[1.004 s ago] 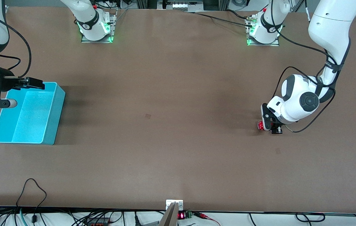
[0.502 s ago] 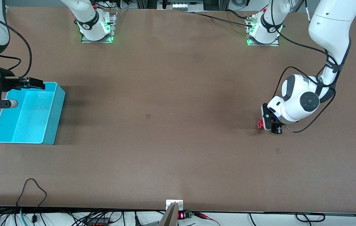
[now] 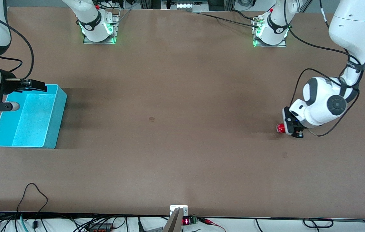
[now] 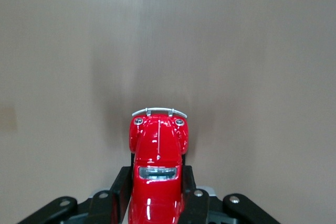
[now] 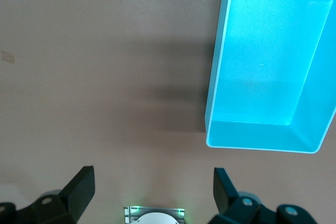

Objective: Wind red beetle toy and store in blue box
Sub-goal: 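Drag the red car backward along the table with the left gripper, then lift the left gripper off the car, letting it roll toward the box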

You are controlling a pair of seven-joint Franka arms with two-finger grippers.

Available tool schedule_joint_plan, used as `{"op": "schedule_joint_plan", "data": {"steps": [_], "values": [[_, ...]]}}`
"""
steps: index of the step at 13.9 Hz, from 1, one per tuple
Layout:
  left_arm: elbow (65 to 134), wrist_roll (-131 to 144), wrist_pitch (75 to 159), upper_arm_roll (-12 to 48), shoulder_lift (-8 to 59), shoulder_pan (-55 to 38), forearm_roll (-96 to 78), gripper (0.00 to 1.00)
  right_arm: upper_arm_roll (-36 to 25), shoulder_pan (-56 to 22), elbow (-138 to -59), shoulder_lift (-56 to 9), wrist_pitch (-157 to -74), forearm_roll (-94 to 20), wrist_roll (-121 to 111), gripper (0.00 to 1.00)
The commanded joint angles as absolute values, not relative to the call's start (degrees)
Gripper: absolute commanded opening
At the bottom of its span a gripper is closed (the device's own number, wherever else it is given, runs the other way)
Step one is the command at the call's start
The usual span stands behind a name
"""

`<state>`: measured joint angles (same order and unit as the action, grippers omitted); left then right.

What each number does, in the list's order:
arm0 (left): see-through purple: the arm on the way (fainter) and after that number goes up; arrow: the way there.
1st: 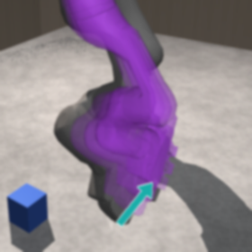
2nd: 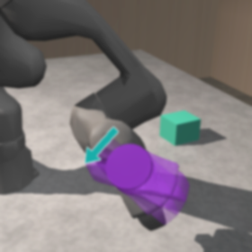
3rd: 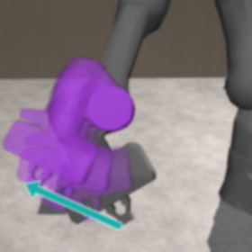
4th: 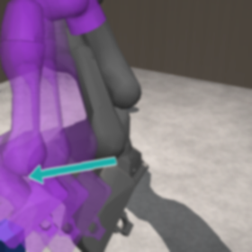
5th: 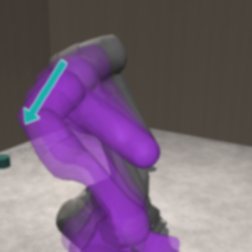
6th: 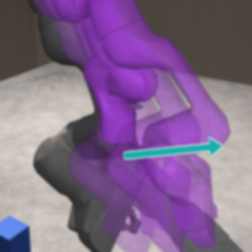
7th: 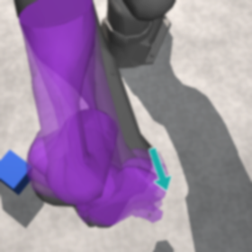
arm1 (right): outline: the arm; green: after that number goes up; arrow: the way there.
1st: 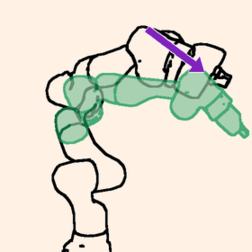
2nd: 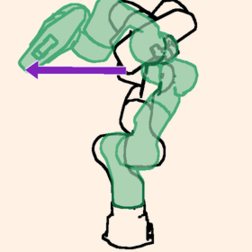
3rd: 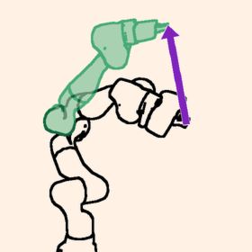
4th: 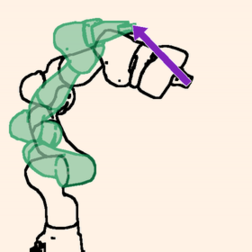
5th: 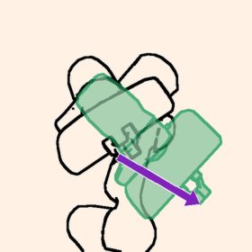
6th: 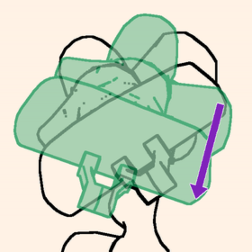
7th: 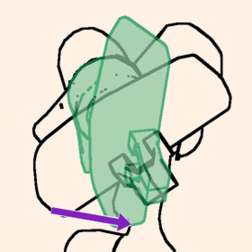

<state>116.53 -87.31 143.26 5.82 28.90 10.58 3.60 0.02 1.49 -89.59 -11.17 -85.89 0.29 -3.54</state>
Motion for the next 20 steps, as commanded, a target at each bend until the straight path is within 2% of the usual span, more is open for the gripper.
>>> {"op": "schedule_joint_plan", "data": {"steps": [1, 7, 8, 9, 10, 11, 12, 16, 20], "values": [[114.53, -92.96, 143.44, 6.33, 31.98, 16.33, 4.39, 0.08, 0.09, 1.14, -89.38, -10.99, -85.25, 0.26, -4.13, 1.00], [112.94, -97.73, 143.61, 6.42, 34.01, 20.48, 4.31, 0.08, 0.09, 1.05, -89.38, -10.99, -85.17, 0.26, -4.22, 1.00], [112.85, -97.73, 143.53, 6.42, 33.93, 20.57, 4.39, 0.11, 0.09, 1.05, -89.38, -10.99, -85.17, 0.26, -4.13, 1.00], [112.76, -97.39, 143.53, 6.42, 33.93, 20.48, 4.31, 0.17, 0.09, 0.97, -89.38, -10.90, -85.25, 0.26, -4.13, 1.00], [112.68, -97.38, 143.53, 6.42, 33.75, 20.48, 4.31, 0.36, 0.09, 0.36, -89.38, -10.99, -85.25, 0.26, -4.04, 1.00], [112.68, -97.38, 143.44, 6.50, 33.23, 20.48, 4.22, 0.92, 0.09, 0.09, -89.30, -10.99, -85.25, 0.26, -3.96, 1.00], [112.59, -97.21, 142.92, 7.11, 32.35, 20.30, 4.04, 1.00, 0.09, 0.09, -89.30, -10.90, -85.25, 0.26, -3.87, 1.00], [109.26, -92.91, 132.74, 9.84, 29.01, 19.95, 4.04, 1.00, 0.09, 0.17, -89.30, -10.99, -85.25, 0.26, -4.04, 1.00], [108.72, -87.39, 127.81, 10.02, 25.67, 17.50, 4.22, 1.00, 0.09, 0.18, -89.30, -10.99, -85.25, 0.26, -4.04, 1.00]]}}
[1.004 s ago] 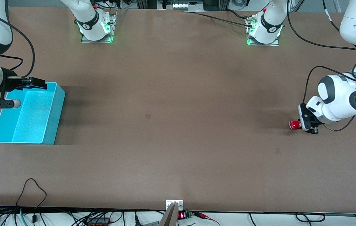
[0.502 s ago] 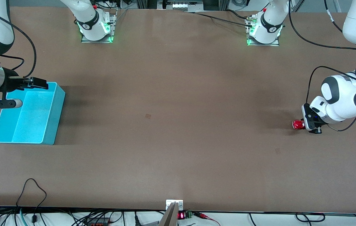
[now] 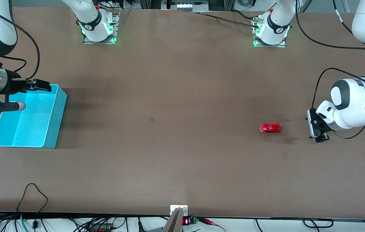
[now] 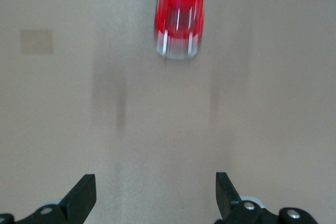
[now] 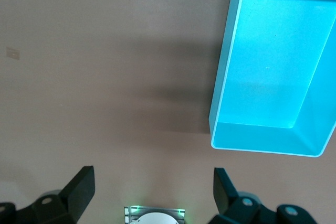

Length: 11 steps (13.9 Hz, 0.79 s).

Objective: Wind red beetle toy and store in blue box
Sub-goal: 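Lift the left gripper off the car, letting it roll toward the box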

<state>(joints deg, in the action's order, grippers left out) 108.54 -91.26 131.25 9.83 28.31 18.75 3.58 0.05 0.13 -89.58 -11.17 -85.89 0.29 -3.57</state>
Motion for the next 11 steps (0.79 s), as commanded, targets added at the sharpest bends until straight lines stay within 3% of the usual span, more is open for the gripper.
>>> {"op": "schedule_joint_plan", "data": {"steps": [1, 11], "values": [[108.72, -84.75, 126.31, 10.02, 24.27, 16.53, 4.39, 1.00, 0.09, 0.18, -89.30, -10.99, -85.25, 0.26, -4.04, 1.00], [106.70, -61.53, 112.07, 10.11, 16.61, 7.91, 4.57, 1.00, 0.09, 0.35, -89.12, -10.99, -85.34, 0.18, -4.39, 1.00]]}}
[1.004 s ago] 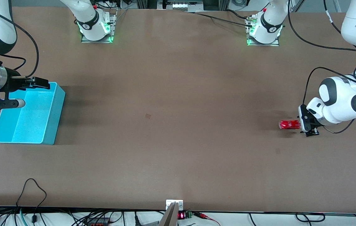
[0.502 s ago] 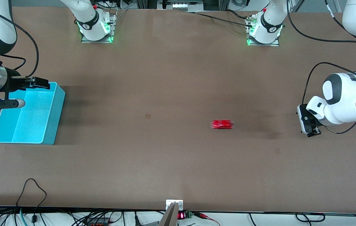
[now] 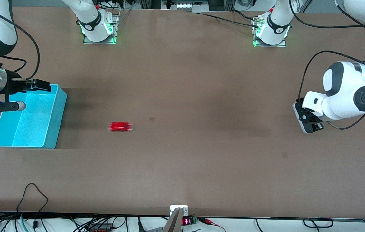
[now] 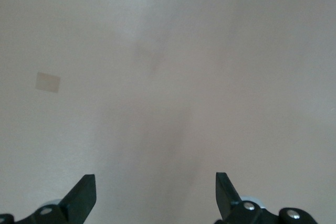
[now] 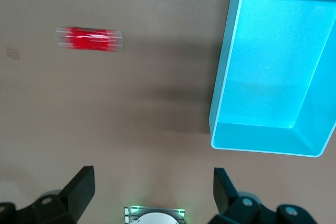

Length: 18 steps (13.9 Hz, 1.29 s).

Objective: Wind red beetle toy and store in blue box
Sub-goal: 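Lift the left gripper off the car, letting it roll toward the box, then raise the left gripper while the right gripper reaches toward the car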

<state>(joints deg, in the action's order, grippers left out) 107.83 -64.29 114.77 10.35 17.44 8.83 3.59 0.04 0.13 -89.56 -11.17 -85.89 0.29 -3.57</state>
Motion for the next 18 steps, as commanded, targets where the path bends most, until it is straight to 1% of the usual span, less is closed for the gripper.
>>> {"op": "schedule_joint_plan", "data": {"steps": [1, 5, 7, 10, 12, 13, 15, 18], "values": [[106.18, -60.83, 111.36, 10.11, 16.61, 7.56, 5.35, 1.00, -0.09, 0.18, -88.86, -10.90, -85.25, 0.35, -4.66, 1.00], [104.07, -55.13, 107.06, 10.19, 16.35, 4.23, 5.89, 1.00, 0.00, 0.09, -88.59, -10.99, -85.34, 0.09, -5.19, 1.00], [101.61, -49.69, 103.47, 10.20, 16.35, 2.56, 5.89, 1.00, 0.00, 0.09, -88.59, -11.25, -85.25, 0.09, -6.15, 1.00], [96.52, -33.29, 96.00, 10.20, 15.91, -2.79, 5.89, 1.00, 0.09, -0.09, -90.08, -11.95, -86.04, 0.09, -9.57, 1.00], [93.79, -22.03, 93.17, 10.20, 16.00, -6.57, 5.89, 1.00, 0.09, -0.09, -90.09, -13.52, -86.92, 0.09, -12.37, 1.00], [92.65, -16.40, 92.21, 10.20, 15.91, -7.46, 5.89, 1.00, 0.09, -0.09, -91.39, -13.88, -90.32, 0.17, -14.57, 1.00], [87.92, -7.94, 89.22, 10.20, 16.17, -9.31, 5.80, 1.00, 0.00, 0.35, -95.61, -13.53, -96.82, 0.44, -23.33, 1.00], [80.01, -3.96, 82.82, 10.02, 16.35, -9.93, 5.01, 1.00, 0.00, 1.49, -101.05, -14.06, -106.31, 2.18, -36.35, 1.00]]}}
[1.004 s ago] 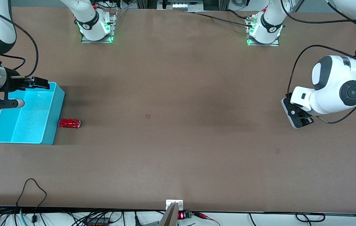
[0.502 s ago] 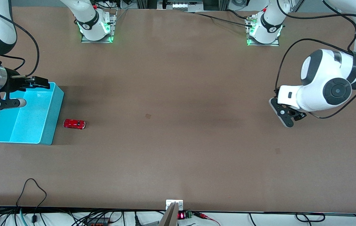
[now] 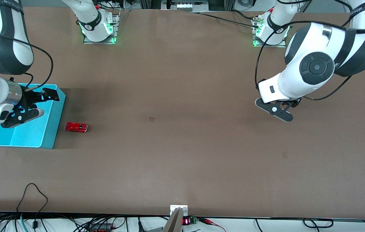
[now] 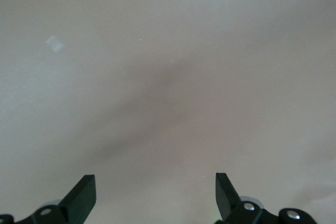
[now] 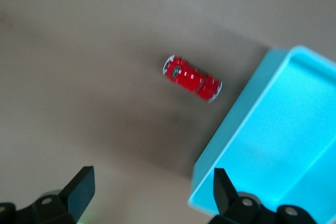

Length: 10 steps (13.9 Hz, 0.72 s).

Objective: Wind red beetle toy and store in blue box
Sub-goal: 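Raise the left gripper while the right gripper reaches toward the car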

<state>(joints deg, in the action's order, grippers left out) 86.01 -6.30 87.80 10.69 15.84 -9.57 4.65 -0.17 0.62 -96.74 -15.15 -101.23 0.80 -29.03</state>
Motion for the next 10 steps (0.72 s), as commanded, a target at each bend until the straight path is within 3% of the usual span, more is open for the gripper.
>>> {"op": "schedule_joint_plan", "data": {"steps": [1, 3, 7, 9, 10], "values": [[77.37, -3.96, 79.66, 9.76, 16.26, -9.84, 4.84, 1.00, 0.09, 2.02, -103.42, -14.58, -109.65, 3.24, -43.70, 1.00], [74.36, -4.04, 74.72, 9.49, 16.26, -9.49, 4.83, 1.00, 0.09, 2.98, -105.55, -16.51, -115.03, 3.16, -57.42, 1.00], [76.10, -3.00, 74.18, 7.66, 12.58, -8.09, 4.75, 1.00, 0.18, 3.60, -105.91, -21.43, -120.92, 3.16, -76.16, 1.00], [78.91, 1.73, 78.55, 4.15, 10.82, -7.30, 2.56, 1.00, 0.26, 3.60, -106.43, -23.98, -124.17, 3.16, -80.14, 1.00], [83.45, 4.11, 82.84, 2.65, 7.77, -7.21, 1.68, 1.00, 0.44, 3.52, -106.61, -24.69, -125.23, 3.16, -80.68, 1.00]]}}
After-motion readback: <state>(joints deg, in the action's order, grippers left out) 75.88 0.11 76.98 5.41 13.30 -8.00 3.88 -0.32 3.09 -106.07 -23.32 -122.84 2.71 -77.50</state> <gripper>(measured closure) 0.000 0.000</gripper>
